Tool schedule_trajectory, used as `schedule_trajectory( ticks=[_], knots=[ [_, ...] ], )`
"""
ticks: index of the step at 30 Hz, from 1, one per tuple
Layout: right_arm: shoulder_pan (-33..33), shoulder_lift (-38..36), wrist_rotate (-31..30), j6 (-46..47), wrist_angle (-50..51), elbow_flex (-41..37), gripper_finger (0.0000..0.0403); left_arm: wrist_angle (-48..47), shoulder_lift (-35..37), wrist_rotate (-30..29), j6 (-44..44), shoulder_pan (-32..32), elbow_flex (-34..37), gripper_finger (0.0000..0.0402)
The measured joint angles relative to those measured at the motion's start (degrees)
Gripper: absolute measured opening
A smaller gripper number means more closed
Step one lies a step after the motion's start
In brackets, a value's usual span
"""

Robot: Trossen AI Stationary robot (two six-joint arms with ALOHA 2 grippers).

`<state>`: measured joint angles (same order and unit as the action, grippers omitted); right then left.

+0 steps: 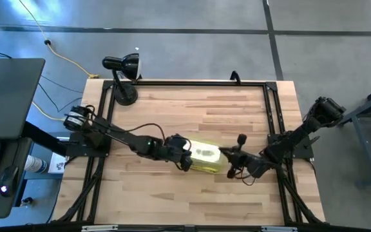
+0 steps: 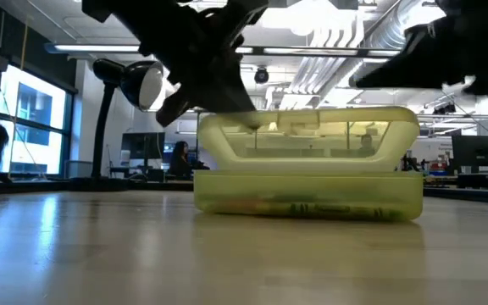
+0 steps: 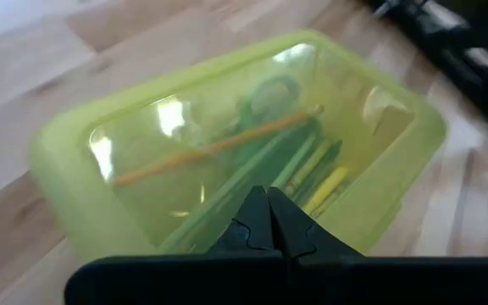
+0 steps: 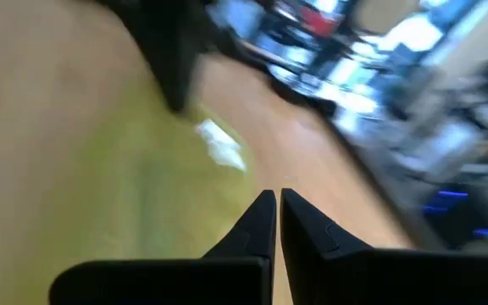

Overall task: Pick & place school supplies into a supply box
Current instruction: Close the yellow supply box

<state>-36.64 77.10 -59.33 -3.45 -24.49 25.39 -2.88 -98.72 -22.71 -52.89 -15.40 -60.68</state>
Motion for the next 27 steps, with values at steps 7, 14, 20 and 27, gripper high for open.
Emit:
schedule_trajectory(
  ticks=[7,14,20,27],
  knots=[
    [5.25,0.79,26.11,16.8,-2.84,0.02,0.0,1.04,-3.46,0.99,-1.97,-0.02,-0.26,0.0009],
    [8.38,5.73,24.67,19.51,-3.7,0.02,0.0,1.85,-5.36,2.72,-3.23,-0.14,0.02,0.0011],
    [11.73,10.66,28.22,21.67,-4.23,0.02,0.0,3.35,-6.49,3.26,-3.38,-0.42,-0.13,0.0009],
    [13.34,15.2,30.08,23.76,-7.15,0.23,0.0,4.33,-6.52,2.87,-2.79,-0.42,0.01,0.0009]
  ],
)
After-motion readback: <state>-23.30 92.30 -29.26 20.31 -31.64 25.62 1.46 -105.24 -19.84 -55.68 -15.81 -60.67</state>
